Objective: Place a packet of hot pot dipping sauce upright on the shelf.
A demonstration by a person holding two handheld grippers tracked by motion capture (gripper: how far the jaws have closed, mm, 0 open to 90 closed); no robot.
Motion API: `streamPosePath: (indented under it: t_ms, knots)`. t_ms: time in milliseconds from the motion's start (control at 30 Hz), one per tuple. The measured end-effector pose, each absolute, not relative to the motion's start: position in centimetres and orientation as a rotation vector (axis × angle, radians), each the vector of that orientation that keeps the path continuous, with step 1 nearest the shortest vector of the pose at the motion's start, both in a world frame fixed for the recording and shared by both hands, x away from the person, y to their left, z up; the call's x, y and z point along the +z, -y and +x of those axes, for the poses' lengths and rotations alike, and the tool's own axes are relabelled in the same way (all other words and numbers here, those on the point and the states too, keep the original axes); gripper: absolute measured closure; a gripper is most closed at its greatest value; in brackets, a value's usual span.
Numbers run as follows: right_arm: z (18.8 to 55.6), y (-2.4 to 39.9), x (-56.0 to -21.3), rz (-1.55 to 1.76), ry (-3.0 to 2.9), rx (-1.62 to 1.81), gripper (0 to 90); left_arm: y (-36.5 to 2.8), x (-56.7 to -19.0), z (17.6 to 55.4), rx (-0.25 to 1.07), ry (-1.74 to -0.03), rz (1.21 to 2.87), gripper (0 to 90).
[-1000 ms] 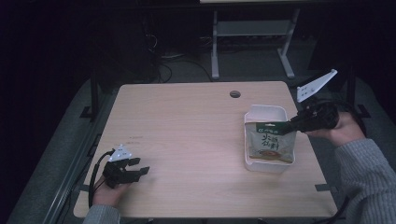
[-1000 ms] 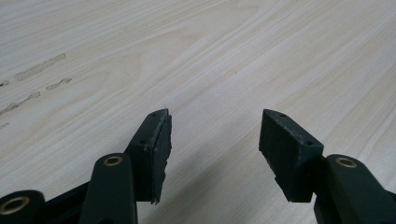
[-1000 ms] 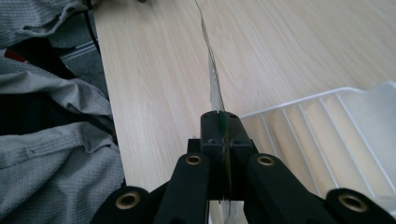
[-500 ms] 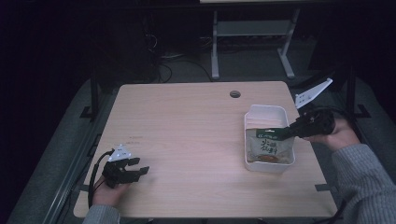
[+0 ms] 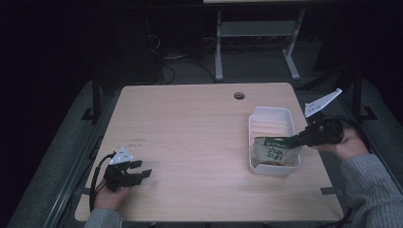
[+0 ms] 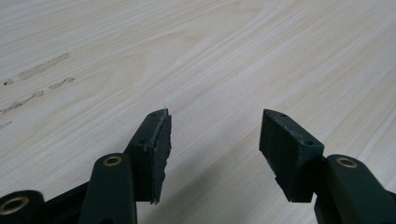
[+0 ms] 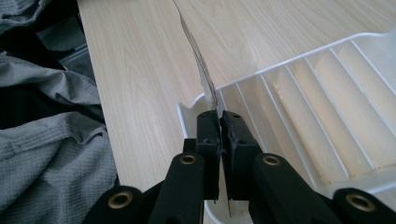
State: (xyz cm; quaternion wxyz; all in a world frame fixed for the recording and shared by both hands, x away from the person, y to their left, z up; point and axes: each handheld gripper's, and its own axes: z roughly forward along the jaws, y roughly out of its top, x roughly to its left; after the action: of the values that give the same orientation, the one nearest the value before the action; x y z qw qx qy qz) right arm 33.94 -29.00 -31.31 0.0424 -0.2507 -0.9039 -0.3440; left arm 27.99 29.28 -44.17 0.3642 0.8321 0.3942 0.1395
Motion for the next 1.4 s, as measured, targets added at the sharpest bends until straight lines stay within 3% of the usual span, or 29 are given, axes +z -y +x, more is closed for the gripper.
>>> streamPosePath:
  t_ms: [1400]
  knots:
    - [32.4, 30.0, -32.1, -0.796, 2.719, -1.166, 73.0, -29.1, -44.0, 27.9, 0.345, -1.002, 2.122, 40.2]
